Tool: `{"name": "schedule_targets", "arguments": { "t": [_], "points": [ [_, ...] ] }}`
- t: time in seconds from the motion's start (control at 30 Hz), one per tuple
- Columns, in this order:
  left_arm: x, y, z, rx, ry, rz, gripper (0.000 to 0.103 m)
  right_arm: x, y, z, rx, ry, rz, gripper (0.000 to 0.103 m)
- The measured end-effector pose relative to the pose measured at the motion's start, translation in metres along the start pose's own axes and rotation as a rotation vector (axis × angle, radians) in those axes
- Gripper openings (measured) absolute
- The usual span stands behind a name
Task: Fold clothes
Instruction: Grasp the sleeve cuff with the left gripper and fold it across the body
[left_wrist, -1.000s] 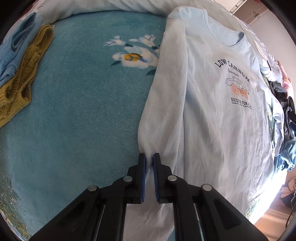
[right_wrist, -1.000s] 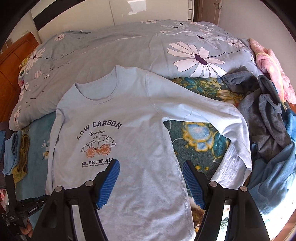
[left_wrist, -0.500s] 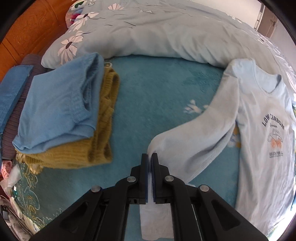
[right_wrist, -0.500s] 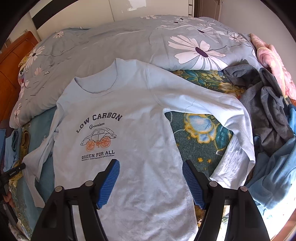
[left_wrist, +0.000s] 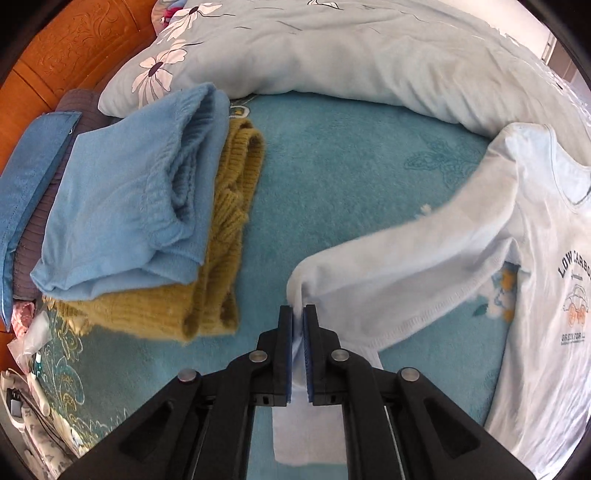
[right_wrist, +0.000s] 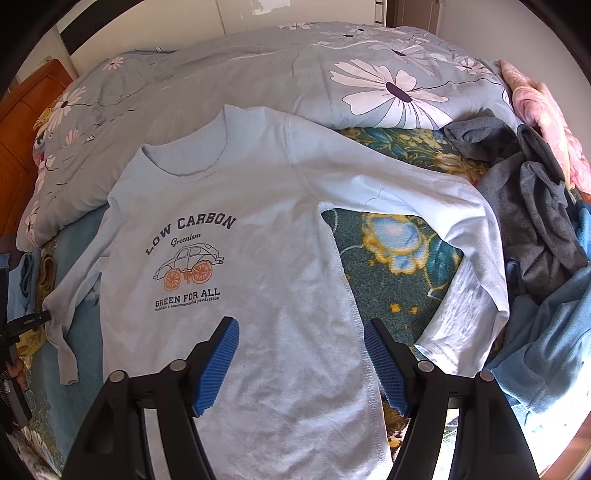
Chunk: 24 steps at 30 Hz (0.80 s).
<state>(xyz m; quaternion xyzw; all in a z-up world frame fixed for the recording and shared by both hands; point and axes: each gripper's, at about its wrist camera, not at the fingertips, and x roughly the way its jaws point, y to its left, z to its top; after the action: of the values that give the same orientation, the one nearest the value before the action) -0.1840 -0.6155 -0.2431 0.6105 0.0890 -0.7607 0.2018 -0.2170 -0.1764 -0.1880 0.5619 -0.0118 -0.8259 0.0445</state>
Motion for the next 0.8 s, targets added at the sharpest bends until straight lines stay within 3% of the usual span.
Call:
{"name": "schedule_targets", "arguments": {
  "t": [0.07, 0.13, 0.2, 0.37, 0.53, 0.63, 0.8],
  "points": [
    [-0.016, -0.003, -0.017, -0.013, 0.0, -0.066, 0.02, -0.003, 0.003, 0.001, -0.009, -0.007, 0.002, 0.074],
    [-0.03, -0.01, -0.038, -0.025, 0.013, -0.163, 0.052, -0.008, 0.006, 0.0, -0.013, -0.016, 0.01, 0.074],
    [-0.037, -0.026, -0.063, -0.002, 0.043, -0.269, 0.053, -0.012, 0.009, -0.007, -0.013, -0.013, 0.022, 0.074],
    [-0.033, -0.078, -0.122, 0.177, 0.141, -0.401, 0.053, -0.015, 0.0, -0.059, -0.004, 0.069, 0.015, 0.074],
    [-0.023, -0.098, -0.14, 0.242, 0.18, -0.412, 0.053, -0.013, -0.037, -0.115, 0.076, 0.17, -0.044, 0.074],
    [-0.023, -0.099, -0.143, 0.228, 0.181, -0.413, 0.053, -0.007, -0.06, -0.133, 0.109, 0.203, -0.077, 0.074],
    [-0.025, -0.095, -0.149, 0.195, 0.165, -0.382, 0.053, 0.001, -0.083, -0.145, 0.134, 0.224, -0.058, 0.074]
  ]
}}
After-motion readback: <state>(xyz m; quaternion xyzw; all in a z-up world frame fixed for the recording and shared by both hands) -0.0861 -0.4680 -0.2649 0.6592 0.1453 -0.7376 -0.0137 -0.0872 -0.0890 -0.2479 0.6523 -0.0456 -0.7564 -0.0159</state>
